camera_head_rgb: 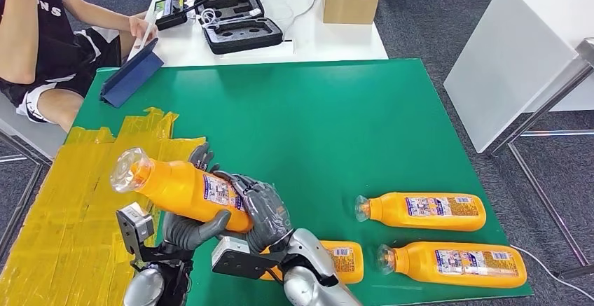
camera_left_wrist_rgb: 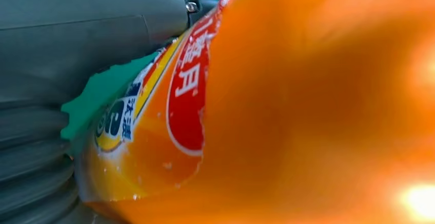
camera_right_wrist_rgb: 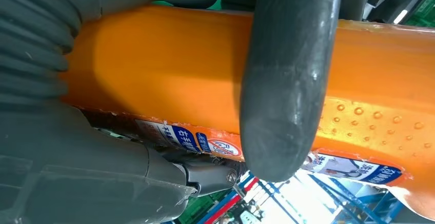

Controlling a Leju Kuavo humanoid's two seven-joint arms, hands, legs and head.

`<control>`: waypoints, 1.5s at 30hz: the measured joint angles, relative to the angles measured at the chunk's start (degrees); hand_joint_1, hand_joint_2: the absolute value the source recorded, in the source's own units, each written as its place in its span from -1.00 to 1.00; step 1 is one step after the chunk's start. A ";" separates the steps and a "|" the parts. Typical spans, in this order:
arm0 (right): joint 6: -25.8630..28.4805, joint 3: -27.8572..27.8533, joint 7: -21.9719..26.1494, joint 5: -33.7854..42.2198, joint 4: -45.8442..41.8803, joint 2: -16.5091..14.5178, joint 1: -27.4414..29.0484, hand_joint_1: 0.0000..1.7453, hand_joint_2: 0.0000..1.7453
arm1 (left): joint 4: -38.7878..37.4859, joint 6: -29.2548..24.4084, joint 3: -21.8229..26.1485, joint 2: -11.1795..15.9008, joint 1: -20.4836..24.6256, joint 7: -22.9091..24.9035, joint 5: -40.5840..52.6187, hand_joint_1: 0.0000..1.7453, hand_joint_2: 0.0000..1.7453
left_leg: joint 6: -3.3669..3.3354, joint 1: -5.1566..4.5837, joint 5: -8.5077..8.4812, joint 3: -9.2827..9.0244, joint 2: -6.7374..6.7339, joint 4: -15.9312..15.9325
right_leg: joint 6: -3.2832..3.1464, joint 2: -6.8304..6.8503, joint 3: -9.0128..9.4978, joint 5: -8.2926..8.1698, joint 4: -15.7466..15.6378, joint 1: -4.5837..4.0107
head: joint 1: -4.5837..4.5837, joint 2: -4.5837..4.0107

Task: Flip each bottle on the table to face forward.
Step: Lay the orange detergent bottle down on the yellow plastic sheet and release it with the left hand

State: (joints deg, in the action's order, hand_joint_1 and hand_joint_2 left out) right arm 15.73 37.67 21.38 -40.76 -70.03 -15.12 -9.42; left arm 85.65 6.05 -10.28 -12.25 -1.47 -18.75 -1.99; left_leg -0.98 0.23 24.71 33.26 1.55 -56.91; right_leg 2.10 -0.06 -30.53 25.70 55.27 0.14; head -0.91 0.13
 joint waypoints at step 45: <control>7.45 -3.01 0.84 2.34 -6.03 1.94 1.05 -1.00 1.00 | 5.50 -34.78 1.06 1.63 2.07 -3.89 37.76 1.00 1.00 | 0.00 -0.01 0.00 0.06 -0.01 -0.01 | 0.00 0.00 -0.06 -0.01 0.00 0.01 | 0.01 0.00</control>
State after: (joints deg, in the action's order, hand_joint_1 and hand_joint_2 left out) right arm 23.18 34.65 22.22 -38.42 -76.05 -13.18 -8.37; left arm 91.15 -28.73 -9.22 -10.62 0.60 -22.64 35.77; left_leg -0.98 0.22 24.71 33.31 1.54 -56.92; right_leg 2.10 -0.06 -30.59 25.69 55.27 0.15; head -0.91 0.13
